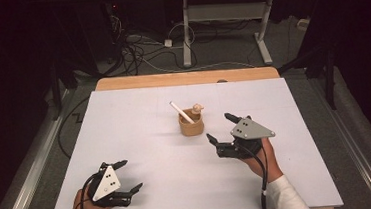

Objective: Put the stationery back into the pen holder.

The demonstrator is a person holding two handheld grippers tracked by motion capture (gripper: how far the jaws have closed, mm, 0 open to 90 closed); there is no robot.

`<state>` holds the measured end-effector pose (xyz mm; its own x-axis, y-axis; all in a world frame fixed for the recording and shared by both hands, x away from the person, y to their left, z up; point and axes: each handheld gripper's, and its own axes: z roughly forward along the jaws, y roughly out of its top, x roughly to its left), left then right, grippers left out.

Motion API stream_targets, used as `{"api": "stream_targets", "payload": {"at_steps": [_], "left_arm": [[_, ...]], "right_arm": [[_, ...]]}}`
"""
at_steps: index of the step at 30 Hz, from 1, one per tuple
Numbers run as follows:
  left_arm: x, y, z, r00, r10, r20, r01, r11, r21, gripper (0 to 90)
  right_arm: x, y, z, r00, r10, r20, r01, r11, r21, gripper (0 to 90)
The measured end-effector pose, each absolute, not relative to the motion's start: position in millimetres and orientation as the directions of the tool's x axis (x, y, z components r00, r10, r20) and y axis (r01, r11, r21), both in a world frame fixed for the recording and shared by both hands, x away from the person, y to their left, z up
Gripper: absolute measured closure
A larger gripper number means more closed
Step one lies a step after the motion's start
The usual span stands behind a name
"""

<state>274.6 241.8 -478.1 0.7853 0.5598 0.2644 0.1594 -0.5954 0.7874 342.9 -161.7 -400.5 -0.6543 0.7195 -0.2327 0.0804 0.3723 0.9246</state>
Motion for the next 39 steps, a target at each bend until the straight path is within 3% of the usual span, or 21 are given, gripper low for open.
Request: {"api": "stream_targets", "payload": {"at_steps": [39], "left_arm": [[275.0,240.3,-478.0,0.786,0.554,0.276,0.152,-0.605,0.781,14.5]], "right_arm": [[283.7,-215.0,-426.4,-0.649,0.71,-0.273,0.091,0.429,0.899,17.6]]}}
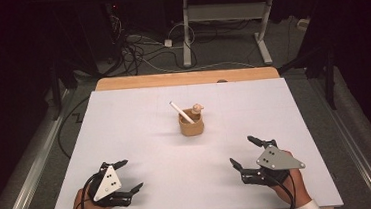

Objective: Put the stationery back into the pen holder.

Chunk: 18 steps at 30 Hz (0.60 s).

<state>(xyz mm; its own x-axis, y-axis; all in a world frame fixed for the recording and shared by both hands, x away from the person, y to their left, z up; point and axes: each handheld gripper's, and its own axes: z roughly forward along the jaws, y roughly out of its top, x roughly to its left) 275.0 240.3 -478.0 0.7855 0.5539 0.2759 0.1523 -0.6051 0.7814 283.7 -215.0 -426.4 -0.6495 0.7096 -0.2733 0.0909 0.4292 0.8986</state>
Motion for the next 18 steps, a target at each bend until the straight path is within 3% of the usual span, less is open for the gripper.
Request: {"api": "stream_targets", "payload": {"at_steps": [18], "left_arm": [[277.7,237.2,-478.0,0.787,0.553,0.273,0.152,-0.604,0.782,14.5]], "right_arm": [[264.0,-242.1,-446.4,-0.628,0.732,-0.264,0.111,0.42,0.901,18.2]]}}
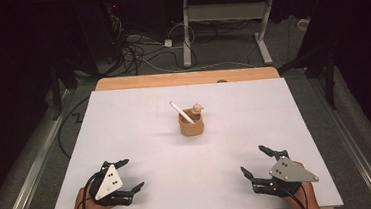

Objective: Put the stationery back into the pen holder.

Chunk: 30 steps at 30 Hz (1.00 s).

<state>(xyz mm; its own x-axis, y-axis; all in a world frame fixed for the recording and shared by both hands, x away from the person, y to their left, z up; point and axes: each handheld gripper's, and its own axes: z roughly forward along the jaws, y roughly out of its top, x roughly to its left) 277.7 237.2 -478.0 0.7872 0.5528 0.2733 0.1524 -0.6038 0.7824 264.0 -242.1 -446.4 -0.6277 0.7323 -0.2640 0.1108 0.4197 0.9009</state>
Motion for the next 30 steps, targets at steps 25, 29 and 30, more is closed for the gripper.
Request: {"api": "stream_targets", "payload": {"at_steps": [25,29,30], "left_arm": [[275.3,233.4,-479.8,0.793,0.54,0.281,0.148,-0.619,0.771,14.5],[274.2,233.6,-478.8,0.792,0.54,0.283,0.146,-0.619,0.772,14.5],[274.4,233.7,-478.8,0.791,0.541,0.284,0.147,-0.619,0.771,14.5]], "right_arm": [[259.3,-260.8,-463.3,-0.599,0.771,-0.216,0.142,0.368,0.919,18.8],[259.9,-258.3,-462.3,-0.601,0.767,-0.225,0.14,0.378,0.915,18.9],[259.7,-258.0,-462.1,-0.6,0.768,-0.224,0.142,0.378,0.915,18.8]]}}
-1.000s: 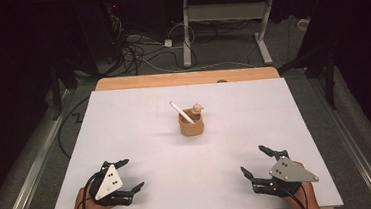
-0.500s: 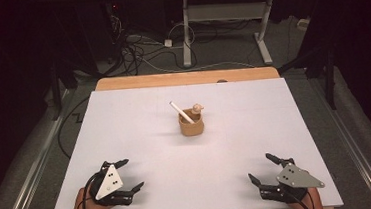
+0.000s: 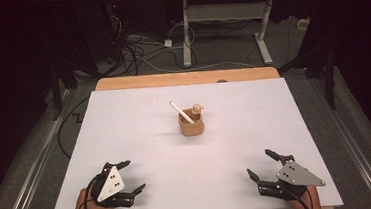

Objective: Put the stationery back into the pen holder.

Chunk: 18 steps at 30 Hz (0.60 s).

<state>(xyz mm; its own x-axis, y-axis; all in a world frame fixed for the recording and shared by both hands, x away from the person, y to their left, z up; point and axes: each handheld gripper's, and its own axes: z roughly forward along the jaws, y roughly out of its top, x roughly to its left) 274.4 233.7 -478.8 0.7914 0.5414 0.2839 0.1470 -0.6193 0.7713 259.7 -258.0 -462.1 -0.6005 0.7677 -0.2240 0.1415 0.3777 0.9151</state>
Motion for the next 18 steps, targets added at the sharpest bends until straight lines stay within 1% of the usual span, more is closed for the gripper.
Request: {"api": "stream_targets", "payload": {"at_steps": [18], "left_arm": [[276.1,233.3,-478.9,0.79,0.544,0.283,0.15,-0.619,0.771,14.5]], "right_arm": [[264.4,-254.3,-462.1,-0.583,0.782,-0.221,0.151,0.371,0.916,19.1]]}}
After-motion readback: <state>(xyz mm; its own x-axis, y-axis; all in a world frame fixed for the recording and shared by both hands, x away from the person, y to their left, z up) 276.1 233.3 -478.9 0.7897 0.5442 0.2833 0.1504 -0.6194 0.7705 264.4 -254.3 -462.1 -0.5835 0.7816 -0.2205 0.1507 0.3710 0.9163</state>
